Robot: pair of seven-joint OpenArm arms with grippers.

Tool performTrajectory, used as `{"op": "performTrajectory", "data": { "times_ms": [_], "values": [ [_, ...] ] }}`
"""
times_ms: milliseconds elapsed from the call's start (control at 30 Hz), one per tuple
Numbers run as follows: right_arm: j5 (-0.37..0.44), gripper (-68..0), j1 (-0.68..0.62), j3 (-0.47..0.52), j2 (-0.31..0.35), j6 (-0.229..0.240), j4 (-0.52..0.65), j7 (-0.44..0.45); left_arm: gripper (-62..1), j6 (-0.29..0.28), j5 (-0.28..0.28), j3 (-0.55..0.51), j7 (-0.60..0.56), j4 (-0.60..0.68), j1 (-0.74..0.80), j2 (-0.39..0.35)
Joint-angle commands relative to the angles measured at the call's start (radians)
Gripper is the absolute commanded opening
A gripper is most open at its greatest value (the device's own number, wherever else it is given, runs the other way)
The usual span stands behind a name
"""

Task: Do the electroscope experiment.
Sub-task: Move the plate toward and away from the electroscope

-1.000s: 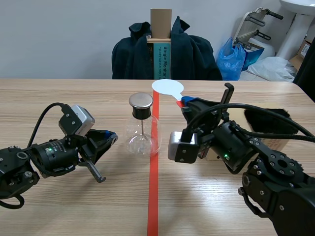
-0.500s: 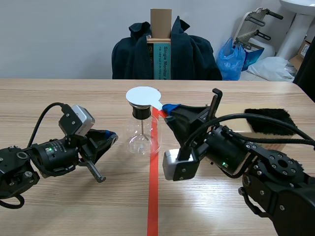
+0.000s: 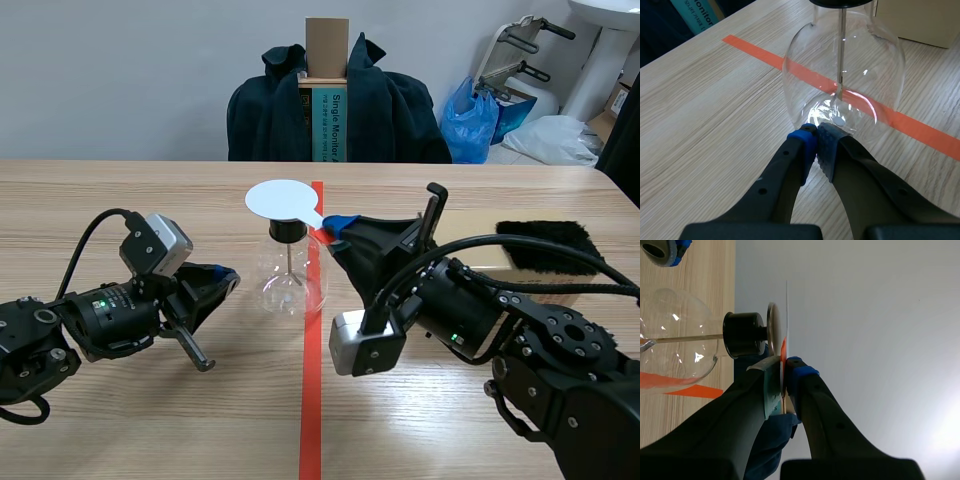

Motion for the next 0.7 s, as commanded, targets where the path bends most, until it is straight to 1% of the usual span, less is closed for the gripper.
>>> {"op": "performTrajectory", "data": {
  "times_ms": [0, 200, 300, 467, 667],
  "values": [
    [0.007, -66.9, 0.017, 0.0, 0.002, -0.014, 0.01, -0.002, -57.8, -0.001, -0.01, -0.012, -0.018, 0.015, -0.003, 0.0],
    [0.007, -66.9, 0.017, 0.0, 0.002, -0.014, 0.01, -0.004, -57.7, -0.001, -0.01, -0.012, -0.018, 0.015, -0.003, 0.0],
    [0.007, -66.9, 0.017, 0.0, 0.002, -0.014, 0.01, -0.031, -57.8, -0.001, -0.01, -0.012, -0.018, 0.015, -0.003, 0.0],
    [0.007, -66.9, 0.017, 0.0, 0.002, -0.014, 0.01, -0.121, -57.8, -0.001, -0.01, -0.012, -0.018, 0.015, -0.003, 0.0],
    [0.007, -66.9, 0.017, 0.002, 0.002, -0.018, 0.01, -0.28, -57.8, -0.001, -0.01, -0.012, -0.018, 0.015, -0.003, 0.0]
  ]
}}
